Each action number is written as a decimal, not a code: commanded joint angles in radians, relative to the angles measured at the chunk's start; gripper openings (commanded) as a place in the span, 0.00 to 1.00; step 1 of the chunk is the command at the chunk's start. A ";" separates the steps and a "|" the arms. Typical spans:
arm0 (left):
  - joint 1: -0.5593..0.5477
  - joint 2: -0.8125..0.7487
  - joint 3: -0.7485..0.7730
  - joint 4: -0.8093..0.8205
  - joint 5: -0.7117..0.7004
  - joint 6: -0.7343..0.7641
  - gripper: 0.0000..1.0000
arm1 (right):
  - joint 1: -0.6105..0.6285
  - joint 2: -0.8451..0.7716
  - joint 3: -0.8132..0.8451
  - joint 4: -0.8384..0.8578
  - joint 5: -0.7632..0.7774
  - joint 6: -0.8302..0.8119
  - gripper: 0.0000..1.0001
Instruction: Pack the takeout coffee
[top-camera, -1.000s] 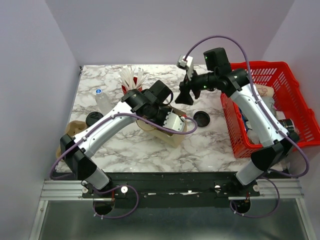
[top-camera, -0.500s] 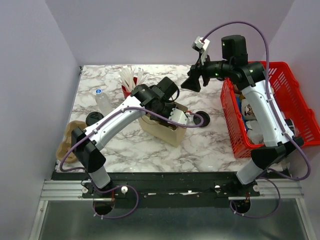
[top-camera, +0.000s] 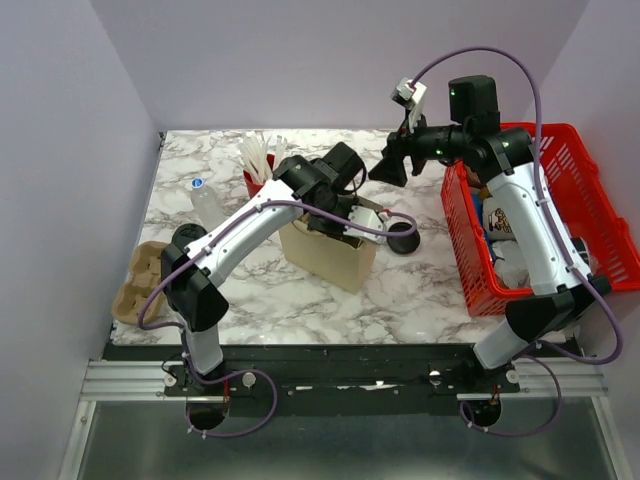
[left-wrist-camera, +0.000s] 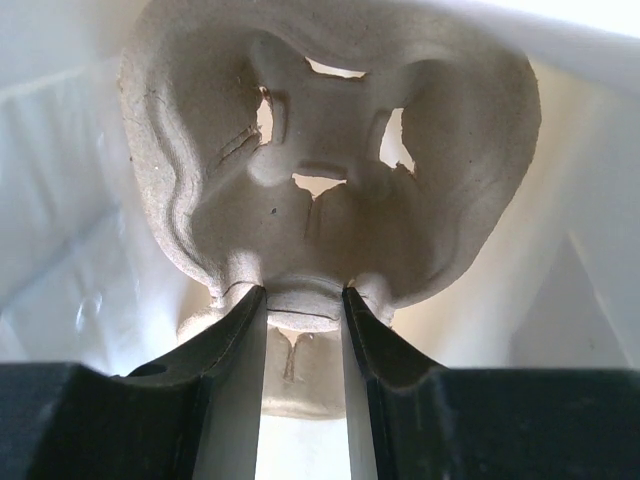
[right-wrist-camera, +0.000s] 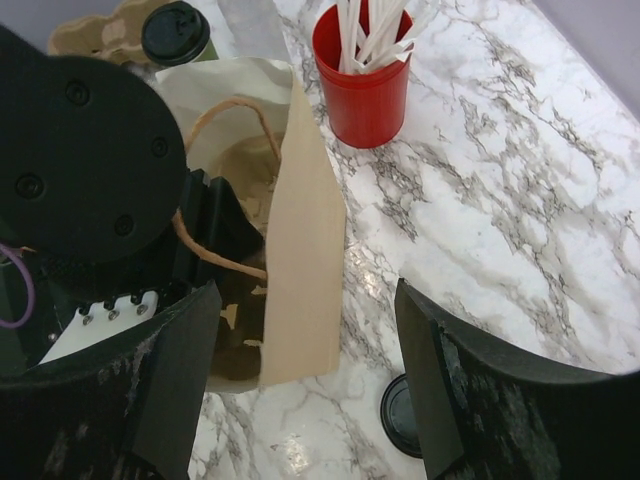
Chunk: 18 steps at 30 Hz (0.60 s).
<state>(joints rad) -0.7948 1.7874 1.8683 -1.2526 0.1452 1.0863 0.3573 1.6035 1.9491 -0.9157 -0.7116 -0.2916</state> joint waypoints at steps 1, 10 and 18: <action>0.026 0.024 0.103 -0.062 0.051 -0.026 0.00 | -0.017 -0.033 -0.018 0.015 -0.028 0.014 0.79; 0.060 0.053 0.133 -0.128 0.117 0.011 0.00 | -0.018 -0.077 0.014 -0.018 -0.068 -0.108 0.77; 0.075 0.109 0.258 -0.232 0.203 0.010 0.00 | -0.018 -0.384 -0.222 0.213 -0.021 -0.202 0.70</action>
<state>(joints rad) -0.7319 1.8851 2.0792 -1.3327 0.2653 1.0801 0.3447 1.3846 1.8069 -0.8593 -0.7132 -0.4118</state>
